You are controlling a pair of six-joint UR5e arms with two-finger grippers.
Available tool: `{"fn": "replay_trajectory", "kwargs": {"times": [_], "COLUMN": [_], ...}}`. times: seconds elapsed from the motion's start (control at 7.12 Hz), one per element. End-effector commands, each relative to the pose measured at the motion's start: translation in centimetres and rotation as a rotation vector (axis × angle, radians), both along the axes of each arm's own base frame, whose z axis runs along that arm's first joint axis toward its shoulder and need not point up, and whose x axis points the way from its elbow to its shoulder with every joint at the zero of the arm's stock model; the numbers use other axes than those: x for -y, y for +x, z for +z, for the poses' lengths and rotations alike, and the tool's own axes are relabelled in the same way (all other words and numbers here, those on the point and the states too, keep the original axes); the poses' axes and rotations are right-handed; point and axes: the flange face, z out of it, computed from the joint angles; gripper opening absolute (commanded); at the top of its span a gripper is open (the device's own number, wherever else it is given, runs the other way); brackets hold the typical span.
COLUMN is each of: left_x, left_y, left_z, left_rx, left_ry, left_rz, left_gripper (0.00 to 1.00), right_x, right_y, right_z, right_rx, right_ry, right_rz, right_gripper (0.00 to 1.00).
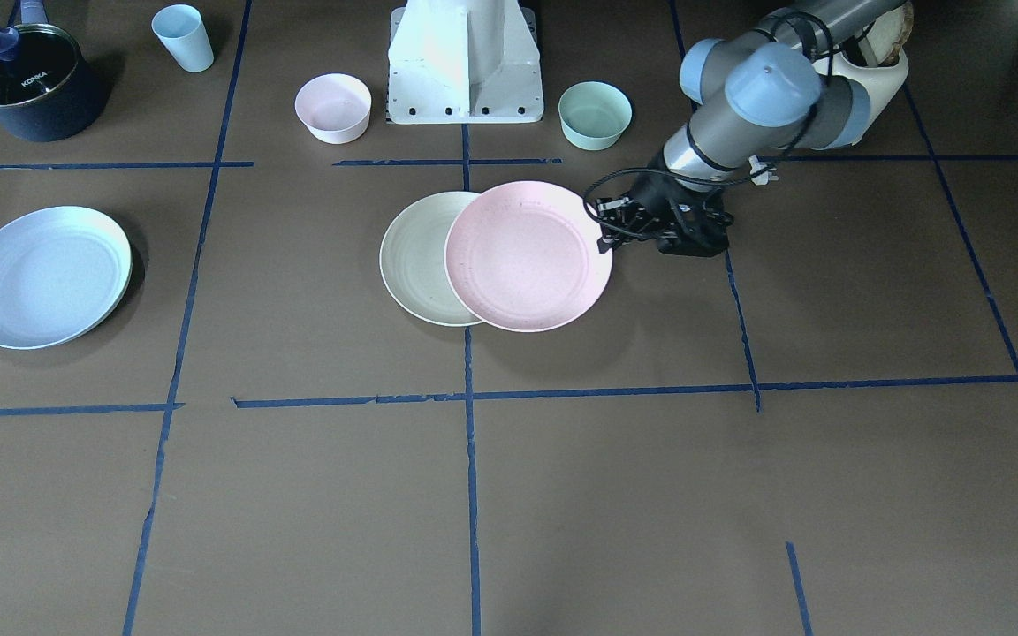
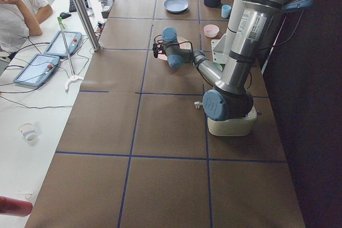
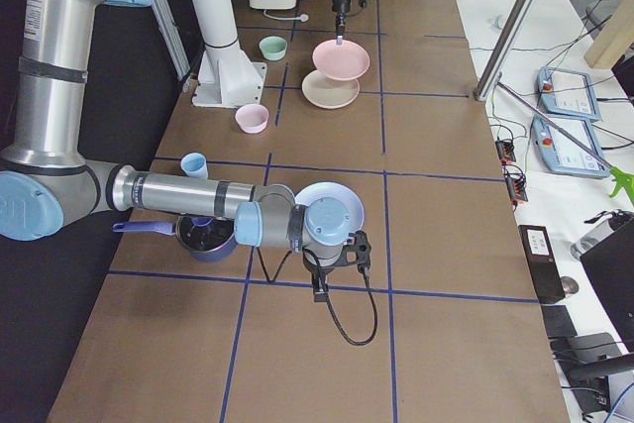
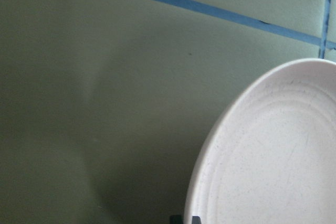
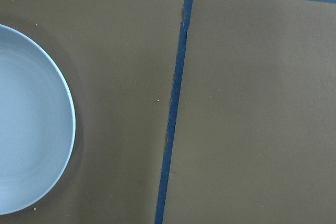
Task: Stack three plates with pink and blue
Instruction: 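Lift the pink plate with the left gripper toward the cream plate, then lower the pink plate onto the cream plate and open the left gripper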
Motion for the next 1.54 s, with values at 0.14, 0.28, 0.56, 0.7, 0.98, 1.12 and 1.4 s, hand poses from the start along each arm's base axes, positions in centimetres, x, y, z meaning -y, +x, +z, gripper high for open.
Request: {"fn": "replay_trajectory", "kwargs": {"times": [0.14, 0.28, 0.56, 0.7, 0.98, 1.12, 1.4], "left_x": [-4.4, -4.4, -4.0, -3.2, -3.5, -3.4, -1.4], "left_y": [6.4, 6.6, 7.5, 8.4, 9.0, 8.8, 4.5], "left_z": [-3.7, -3.7, -3.6, -4.2, -4.2, -3.7, -1.0], "left_rx": [0.052, 0.054, 0.063, 0.071, 0.074, 0.081, 0.135], "left_ry": [-0.012, -0.015, -0.044, -0.035, -0.066, -0.039, 0.125], "left_rz": [0.015, 0.016, -0.001, -0.044, -0.064, -0.048, 0.063], "left_gripper": [0.00, 0.00, 0.01, 0.02, 0.95, 1.00, 1.00], "right_x": [-0.1, -0.1, -0.1, -0.1, 0.0, 0.0, 0.3], "right_y": [0.0, 0.0, 0.0, 0.0, 0.0, 0.0, 0.0], "right_z": [0.1, 0.1, 0.1, 0.1, 0.1, 0.1, -0.2], "right_rx": [-0.002, -0.002, 0.000, 0.000, 0.000, 0.000, 0.004], "right_ry": [-0.003, -0.003, -0.001, -0.001, 0.006, 0.005, 0.011], "right_rz": [0.000, 0.000, -0.001, -0.001, -0.006, -0.005, -0.004], "right_gripper": [1.00, 1.00, 1.00, 1.00, 1.00, 1.00, 1.00]}}
